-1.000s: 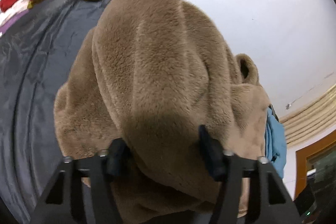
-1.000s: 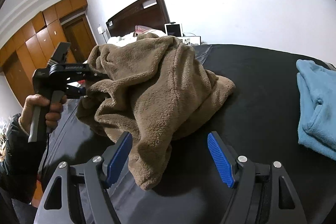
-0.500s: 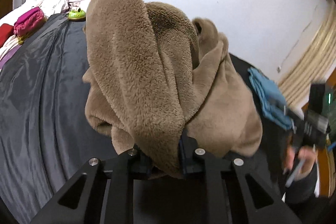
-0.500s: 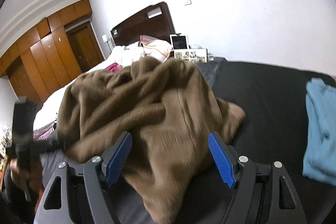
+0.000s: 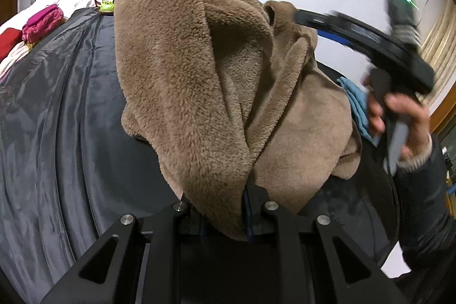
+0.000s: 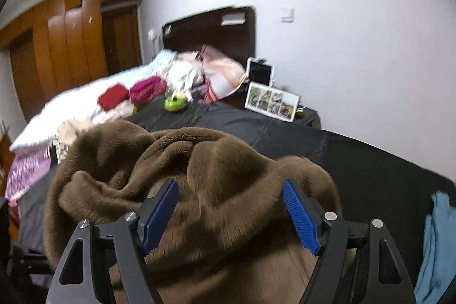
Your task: Fold clothes
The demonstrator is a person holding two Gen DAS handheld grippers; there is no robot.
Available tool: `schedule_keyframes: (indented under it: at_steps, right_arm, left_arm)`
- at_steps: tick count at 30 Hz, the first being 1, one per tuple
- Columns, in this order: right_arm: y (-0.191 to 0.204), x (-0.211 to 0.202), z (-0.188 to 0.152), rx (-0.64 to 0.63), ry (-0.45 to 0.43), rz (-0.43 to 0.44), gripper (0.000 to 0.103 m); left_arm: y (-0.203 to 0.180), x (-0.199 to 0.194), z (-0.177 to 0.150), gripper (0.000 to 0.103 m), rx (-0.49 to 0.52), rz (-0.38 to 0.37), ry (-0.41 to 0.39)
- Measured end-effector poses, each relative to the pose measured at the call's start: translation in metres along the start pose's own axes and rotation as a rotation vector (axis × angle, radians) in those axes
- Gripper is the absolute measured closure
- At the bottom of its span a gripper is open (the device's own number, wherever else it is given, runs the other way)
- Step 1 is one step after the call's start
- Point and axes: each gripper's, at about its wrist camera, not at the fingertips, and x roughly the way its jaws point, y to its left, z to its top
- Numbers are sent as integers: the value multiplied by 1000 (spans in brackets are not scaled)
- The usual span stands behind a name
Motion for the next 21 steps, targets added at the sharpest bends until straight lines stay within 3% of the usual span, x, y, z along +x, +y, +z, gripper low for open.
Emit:
schedule_keyframes:
  at_steps: [4,5,6,9,11,13,15,19,21]
  right_arm:
    - [4,30,1,-24,83,-56,27]
    - [4,36,0,-26,105,-74,41]
    - [1,39,-4,-19,115,-111,66]
    - [-12,29,-16,21,103,-145,78]
    - [-16,6,-27,23,40,-199,79]
    - [-21,-17,-37,25,-25,-255,80]
    - [-24,-44,-50,29,-89,-304,80]
    - [-34,-99,-76,54,-198,-378,80]
    - [-40,-117,-88,78,-215,-354,80]
  left_arm:
    - [-5,1,-4,82,13,1,0]
    - [-6,1,-3,82,14,1,0]
    - [-7,-1,-5,82,13,0,-1]
    - [2,-6,-5,81,6,-12,-1]
    - [2,-7,-4,77,7,-18,4]
    - [3,-9,-3,62,6,-21,12]
    - [5,-14,-2,39,-6,-26,12]
    - [12,-38,0,25,-49,-59,-14]
    - [13,-48,6,24,-72,-59,-39]
